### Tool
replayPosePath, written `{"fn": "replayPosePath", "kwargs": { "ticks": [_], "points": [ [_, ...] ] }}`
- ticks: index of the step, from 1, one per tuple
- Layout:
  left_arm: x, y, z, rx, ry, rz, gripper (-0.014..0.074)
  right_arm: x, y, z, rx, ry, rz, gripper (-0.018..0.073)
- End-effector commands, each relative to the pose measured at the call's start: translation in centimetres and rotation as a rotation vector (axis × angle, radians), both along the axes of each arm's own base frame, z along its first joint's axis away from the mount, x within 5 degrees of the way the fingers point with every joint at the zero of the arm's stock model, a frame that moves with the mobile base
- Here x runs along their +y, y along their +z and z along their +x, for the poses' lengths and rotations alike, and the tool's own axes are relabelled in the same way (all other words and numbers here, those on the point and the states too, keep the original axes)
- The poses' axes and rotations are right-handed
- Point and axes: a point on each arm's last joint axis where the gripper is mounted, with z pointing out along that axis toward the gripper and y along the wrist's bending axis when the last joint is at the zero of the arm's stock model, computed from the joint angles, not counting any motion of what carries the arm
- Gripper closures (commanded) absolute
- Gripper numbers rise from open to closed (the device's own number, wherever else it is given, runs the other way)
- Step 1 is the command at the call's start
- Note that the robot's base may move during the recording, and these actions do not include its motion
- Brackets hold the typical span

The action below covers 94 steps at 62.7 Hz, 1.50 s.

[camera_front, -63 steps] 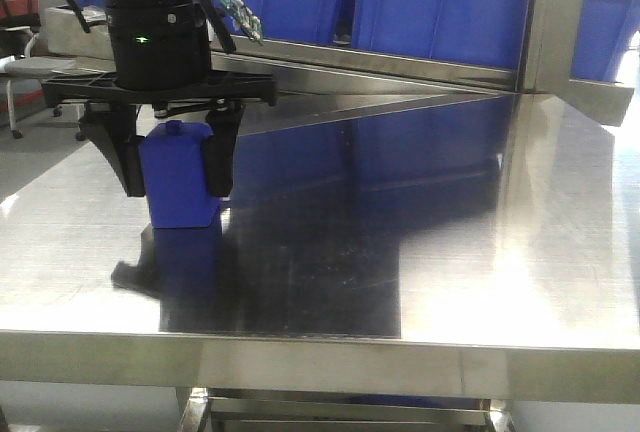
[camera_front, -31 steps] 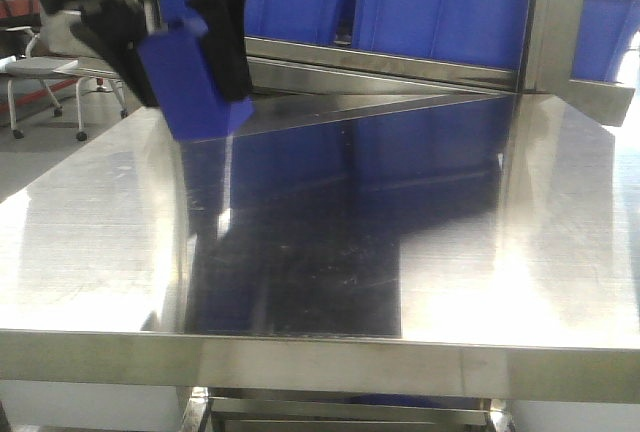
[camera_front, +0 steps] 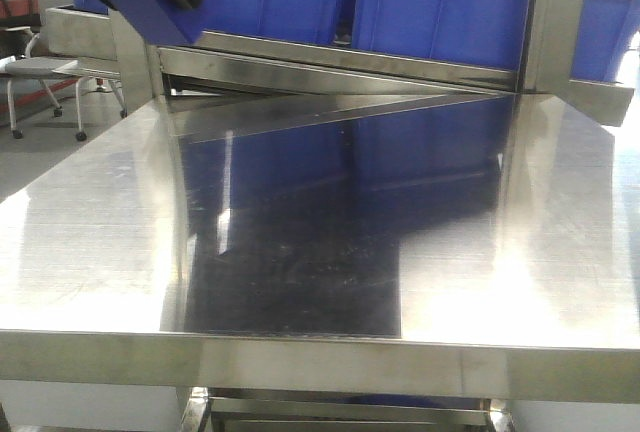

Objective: Pick and sort blue part to right shelf
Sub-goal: 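Close the left gripper on the blue bottle and lift it up, then turn the base away from the table holding both bottles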

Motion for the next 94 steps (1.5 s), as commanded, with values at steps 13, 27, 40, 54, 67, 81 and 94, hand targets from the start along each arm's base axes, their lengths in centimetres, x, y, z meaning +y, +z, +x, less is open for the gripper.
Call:
{"fn": "replayPosePath", "kwargs": {
  "ticks": [13, 27, 40, 54, 67, 81, 94],
  "points": [
    [5.8, 0.2, -3.8, -0.309, 0.22, -0.189, 0.0265, -0.1, 1.7, -0.1, -0.111, -0.014, -0.005, 0.0134],
    [9.9, -1.1, -8.1, -0.411, 0.36, -0.216, 0.0265, -0.1, 1.7, -0.1, -0.111, -0.014, -0.005, 0.0134],
    [12.4, -1.0, -12.3, -0.529, 0.464, -0.239, 0.0265, -0.1, 1.7, -0.1, -0.111, -0.014, -0.005, 0.0134],
    [14.1, -1.1, -15.7, -0.657, 0.55, -0.201, 0.0265, -0.1, 1.7, -0.1, -0.111, -0.014, -0.005, 0.0134],
    [14.3, -0.1, -18.4, -0.785, 0.529, -0.151, 0.0265, -0.1, 1.7, -0.1, -0.111, -0.014, -0.005, 0.0134],
    [14.3, 0.6, -20.6, -0.884, 0.525, -0.179, 0.0265, -0.1, 1.7, -0.1, -0.111, -0.014, -0.005, 0.0134],
    [14.3, 0.6, -20.6, -0.885, 0.525, -0.18, 0.0265, -0.1, 1.7, -0.1, -0.111, -0.014, -0.005, 0.0134]
  ]
}}
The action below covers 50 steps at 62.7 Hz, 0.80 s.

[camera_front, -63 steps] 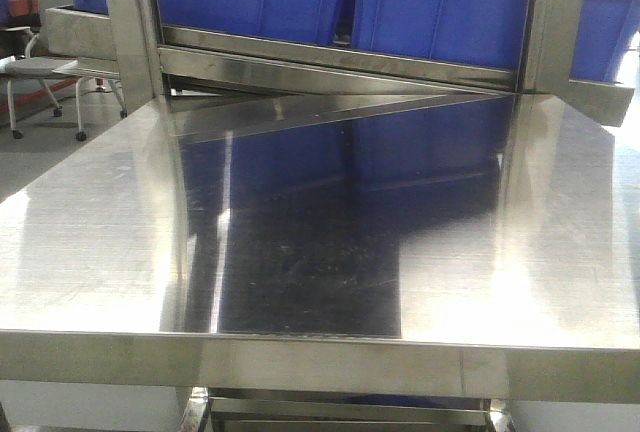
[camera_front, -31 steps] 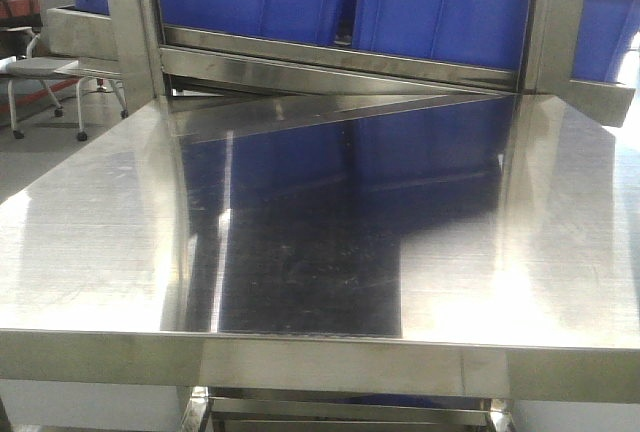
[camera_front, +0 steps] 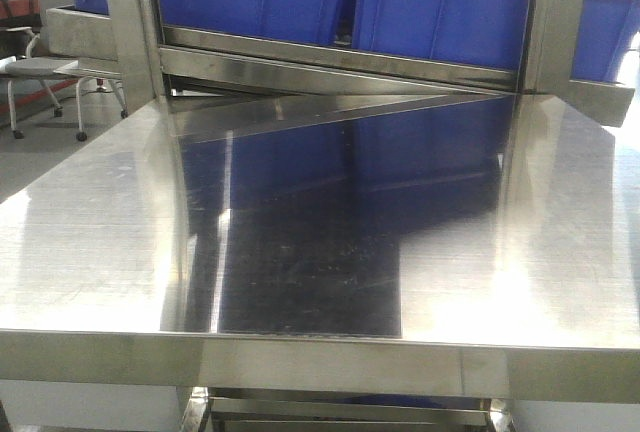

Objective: Pick and sort blue part to right shelf
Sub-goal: 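Turn the base away from the table holding both bottles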

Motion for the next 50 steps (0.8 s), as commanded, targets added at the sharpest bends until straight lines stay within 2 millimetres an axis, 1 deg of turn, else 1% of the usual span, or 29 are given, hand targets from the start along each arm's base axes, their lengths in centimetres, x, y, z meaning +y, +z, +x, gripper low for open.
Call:
{"fn": "replayPosePath", "kwargs": {
  "ticks": [1, 50],
  "points": [
    [0.11, 1.68, -0.17, -0.108, 0.012, -0.014, 0.0265, -0.1, 1.73, -0.1, -0.111, -0.014, -0.005, 0.0134],
    [0.11, 1.68, -0.17, -0.108, 0.012, -0.014, 0.0265, -0.1, 1.73, -0.1, -0.111, -0.014, -0.005, 0.0134]
  ]
}}
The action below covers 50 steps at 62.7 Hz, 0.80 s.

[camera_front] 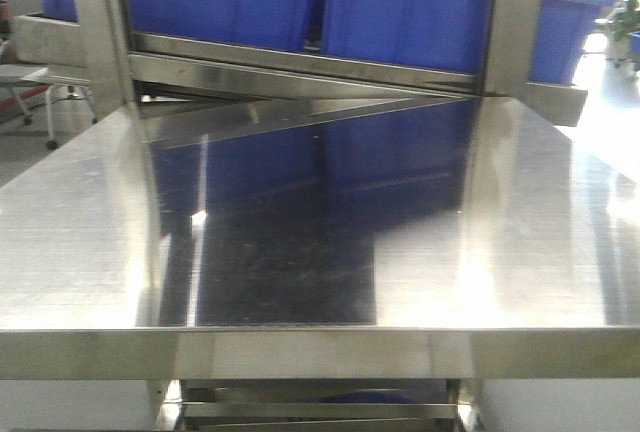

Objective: Pick and sort blue part to right shelf
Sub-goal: 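Turn the base away from the table holding both bottles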

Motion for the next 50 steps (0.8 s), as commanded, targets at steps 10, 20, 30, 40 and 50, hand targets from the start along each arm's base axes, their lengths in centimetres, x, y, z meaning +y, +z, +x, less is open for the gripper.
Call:
{"fn": "replayPosePath", "kwargs": {
  "ticks": [10, 20, 30, 40, 50],
  "points": [
    [0.1, 1.7, -0.13, -0.11, 0.009, -0.012, 0.0265, -0.1, 1.73, -0.1, -0.111, -0.014, -0.005, 0.0134],
    [0.1, 1.7, -0.13, -0.11, 0.009, -0.012, 0.0265, -0.1, 1.73, -0.1, -0.111, -0.014, -0.005, 0.0134],
    [0.1, 1.7, -0.13, -0.11, 0.009, -0.012, 0.0265, -0.1, 1.73, -0.1, -0.111, -0.014, -0.005, 0.0134],
    [0.1, 1.7, -0.13, -0.11, 0.009, -0.012, 0.0265, -0.1, 1.73, -0.1, -0.111, -0.014, -0.005, 0.0134],
    [0.1, 1.7, -0.13, -0.11, 0.009, -0.012, 0.0265, -0.1, 1.73, -0.1, -0.111, -0.014, -0.005, 0.0134]
  ]
}}
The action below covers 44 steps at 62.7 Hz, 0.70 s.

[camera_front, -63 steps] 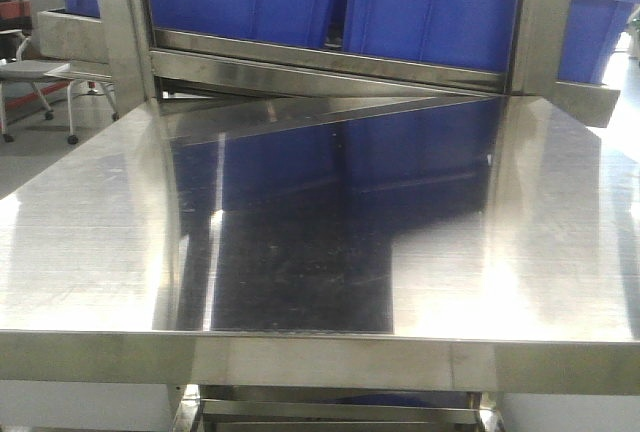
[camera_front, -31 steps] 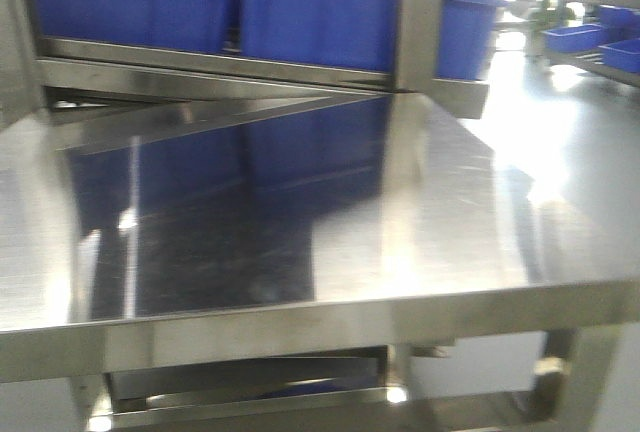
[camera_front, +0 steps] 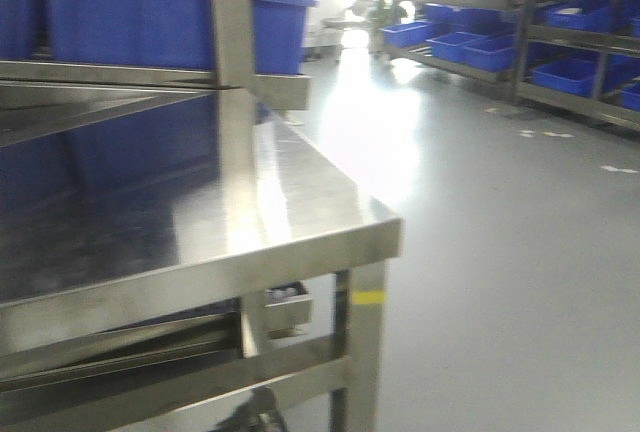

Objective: Pick and sort blue part to right shelf
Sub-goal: 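Turn the base away from the table holding both bottles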

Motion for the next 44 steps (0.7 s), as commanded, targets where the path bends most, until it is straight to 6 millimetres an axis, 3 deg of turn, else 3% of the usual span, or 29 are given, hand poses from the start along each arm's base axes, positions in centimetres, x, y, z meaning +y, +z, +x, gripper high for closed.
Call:
{"fn": "replayPosePath", "kwargs": {
  "ticks": [1, 44],
  "points": [
    [0.09, 1.7, -0.15, -0.11, 0.008, -0.014, 0.0265, -0.1, 1.73, -0.1, -0.111, -0.014, -0.005, 0.0134],
    [0.09, 1.7, -0.15, -0.11, 0.008, -0.014, 0.0265, -0.1, 1.73, -0.1, -0.111, -0.014, -0.005, 0.0134]
  ]
}}
